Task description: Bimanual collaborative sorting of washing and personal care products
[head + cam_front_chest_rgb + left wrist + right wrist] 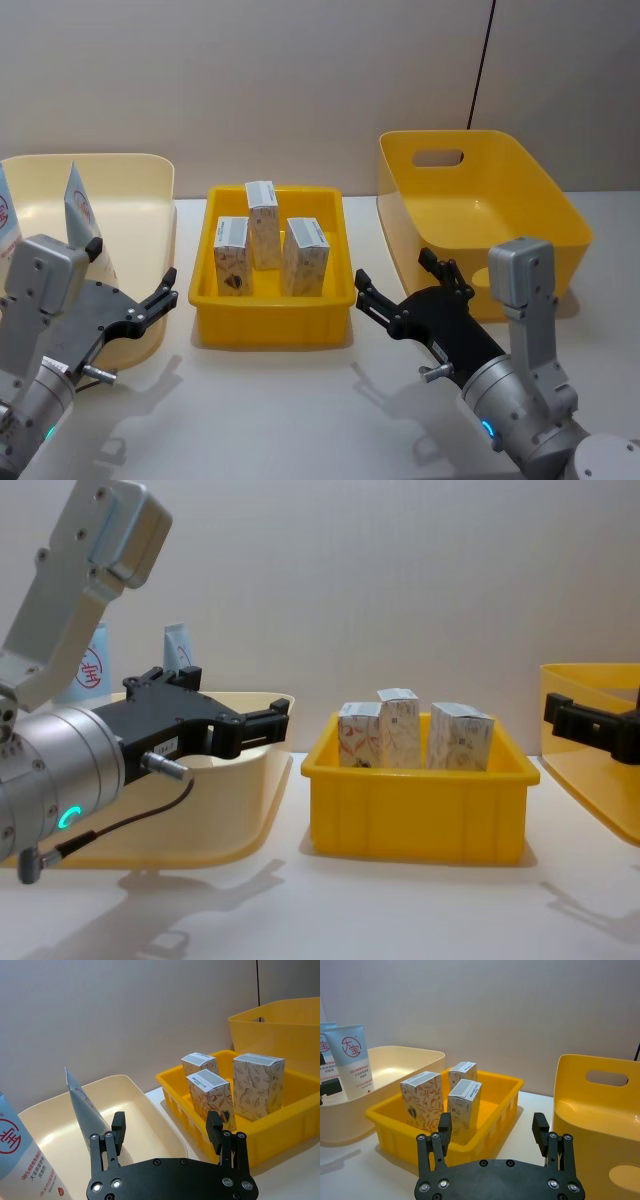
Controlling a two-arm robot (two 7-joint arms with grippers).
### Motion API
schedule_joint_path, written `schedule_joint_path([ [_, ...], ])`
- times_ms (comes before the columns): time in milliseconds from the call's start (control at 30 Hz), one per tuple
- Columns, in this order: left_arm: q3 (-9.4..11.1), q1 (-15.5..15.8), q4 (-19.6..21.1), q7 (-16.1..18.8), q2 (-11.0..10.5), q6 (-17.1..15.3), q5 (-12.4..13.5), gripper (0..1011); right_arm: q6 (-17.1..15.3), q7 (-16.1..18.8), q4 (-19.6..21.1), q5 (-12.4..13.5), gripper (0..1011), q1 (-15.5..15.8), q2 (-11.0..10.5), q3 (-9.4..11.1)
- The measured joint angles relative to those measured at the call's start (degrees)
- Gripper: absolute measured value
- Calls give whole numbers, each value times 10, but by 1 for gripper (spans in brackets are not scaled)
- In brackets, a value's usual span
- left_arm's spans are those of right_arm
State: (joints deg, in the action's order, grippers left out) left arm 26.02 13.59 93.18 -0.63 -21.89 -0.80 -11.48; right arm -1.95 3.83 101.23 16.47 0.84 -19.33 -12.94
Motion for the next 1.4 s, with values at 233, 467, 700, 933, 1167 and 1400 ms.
schedule_joint_path([
  [233, 0, 0, 0, 0, 0, 0, 0, 1003, 0, 0, 0, 0, 1001, 0, 0, 0],
  [467, 0, 0, 0, 0, 0, 0, 0, 1003, 0, 0, 0, 0, 1001, 0, 0, 0],
  [700, 0, 0, 0, 0, 0, 0, 0, 1003, 0, 0, 0, 0, 1001, 0, 0, 0],
  [933, 0, 0, 0, 0, 0, 0, 0, 1003, 0, 0, 0, 0, 1001, 0, 0, 0],
  [1167, 0, 0, 0, 0, 0, 0, 0, 1003, 0, 0, 0, 0, 1001, 0, 0, 0],
  [1400, -2, 0, 0, 0, 0, 0, 0, 1003, 0, 0, 0, 0, 1001, 0, 0, 0],
])
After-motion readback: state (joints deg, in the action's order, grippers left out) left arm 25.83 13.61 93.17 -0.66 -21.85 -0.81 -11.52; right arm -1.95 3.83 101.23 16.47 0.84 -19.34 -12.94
